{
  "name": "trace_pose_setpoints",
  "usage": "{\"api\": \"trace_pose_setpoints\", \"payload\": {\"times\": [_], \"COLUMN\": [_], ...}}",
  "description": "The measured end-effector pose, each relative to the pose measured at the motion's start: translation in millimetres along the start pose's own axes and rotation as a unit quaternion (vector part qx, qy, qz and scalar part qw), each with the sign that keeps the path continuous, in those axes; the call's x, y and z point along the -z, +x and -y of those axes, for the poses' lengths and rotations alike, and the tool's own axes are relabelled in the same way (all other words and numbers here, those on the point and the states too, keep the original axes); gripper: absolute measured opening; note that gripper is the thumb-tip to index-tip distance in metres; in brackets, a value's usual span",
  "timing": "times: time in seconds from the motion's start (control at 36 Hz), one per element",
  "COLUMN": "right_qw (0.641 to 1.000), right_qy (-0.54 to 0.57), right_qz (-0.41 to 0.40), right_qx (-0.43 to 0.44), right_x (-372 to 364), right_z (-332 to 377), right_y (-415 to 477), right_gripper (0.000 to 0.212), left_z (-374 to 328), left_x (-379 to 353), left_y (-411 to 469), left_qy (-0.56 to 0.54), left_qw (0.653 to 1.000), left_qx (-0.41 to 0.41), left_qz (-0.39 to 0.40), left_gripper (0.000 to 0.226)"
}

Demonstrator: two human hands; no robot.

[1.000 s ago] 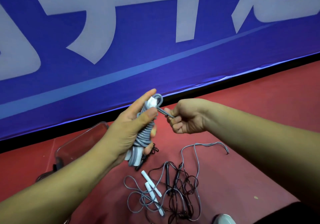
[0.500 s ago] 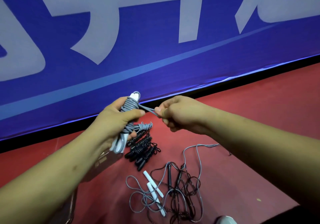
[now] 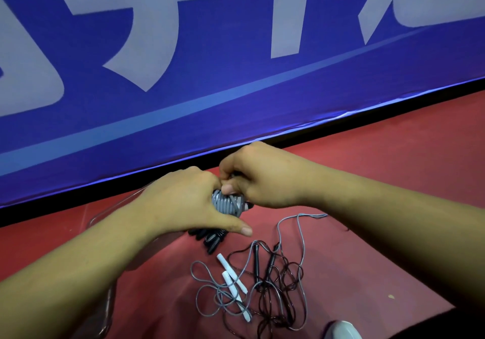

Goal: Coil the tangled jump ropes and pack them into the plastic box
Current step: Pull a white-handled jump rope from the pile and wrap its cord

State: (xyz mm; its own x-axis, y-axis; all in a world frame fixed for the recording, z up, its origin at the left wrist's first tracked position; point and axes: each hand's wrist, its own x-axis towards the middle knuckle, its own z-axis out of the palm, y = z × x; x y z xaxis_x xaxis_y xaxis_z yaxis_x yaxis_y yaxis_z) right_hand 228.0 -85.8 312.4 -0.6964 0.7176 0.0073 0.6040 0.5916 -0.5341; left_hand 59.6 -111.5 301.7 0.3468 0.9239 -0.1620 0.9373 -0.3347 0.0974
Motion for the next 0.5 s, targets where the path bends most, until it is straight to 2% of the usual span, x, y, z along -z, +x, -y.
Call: {"api": "trace_pose_setpoints", "payload": {"times": [0.08, 0.14, 0.25, 0.28, 0.33, 0.39, 0.5], "right_qw": [0.998, 0.988, 0.940, 0.932, 0.913, 0.886, 0.835], "right_qy": [0.056, 0.131, 0.309, 0.330, 0.374, 0.431, 0.519], "right_qz": [-0.028, -0.039, -0.022, -0.025, -0.036, -0.039, -0.014], "right_qx": [-0.025, -0.073, -0.139, -0.146, -0.158, -0.163, -0.180], "right_x": [0.8, 3.7, -0.9, -2.2, 1.0, 6.1, 6.5], "right_z": [-7.6, -13.0, -17.8, -17.5, -16.9, -17.6, -22.0], "right_y": [1.3, -0.7, -5.5, -5.4, -4.1, -2.8, -3.6], "right_gripper": [0.019, 0.020, 0.024, 0.026, 0.027, 0.027, 0.030], "left_z": [5.0, 6.0, -4.7, -7.3, -11.6, -13.4, -12.4], "left_x": [-0.5, -3.6, -14.4, -16.7, -18.5, -19.8, -25.6], "left_y": [-1.4, -1.4, -3.9, -5.1, -4.7, -4.2, -4.3], "left_qy": [-0.087, -0.157, -0.300, -0.367, -0.516, -0.614, -0.672], "left_qw": [0.996, 0.987, 0.953, 0.929, 0.856, 0.789, 0.739], "left_qx": [-0.025, -0.022, -0.042, -0.036, -0.013, 0.003, -0.001], "left_qz": [-0.017, -0.041, -0.019, -0.002, 0.023, 0.024, 0.033], "left_gripper": [0.059, 0.060, 0.057, 0.054, 0.052, 0.055, 0.062]}}
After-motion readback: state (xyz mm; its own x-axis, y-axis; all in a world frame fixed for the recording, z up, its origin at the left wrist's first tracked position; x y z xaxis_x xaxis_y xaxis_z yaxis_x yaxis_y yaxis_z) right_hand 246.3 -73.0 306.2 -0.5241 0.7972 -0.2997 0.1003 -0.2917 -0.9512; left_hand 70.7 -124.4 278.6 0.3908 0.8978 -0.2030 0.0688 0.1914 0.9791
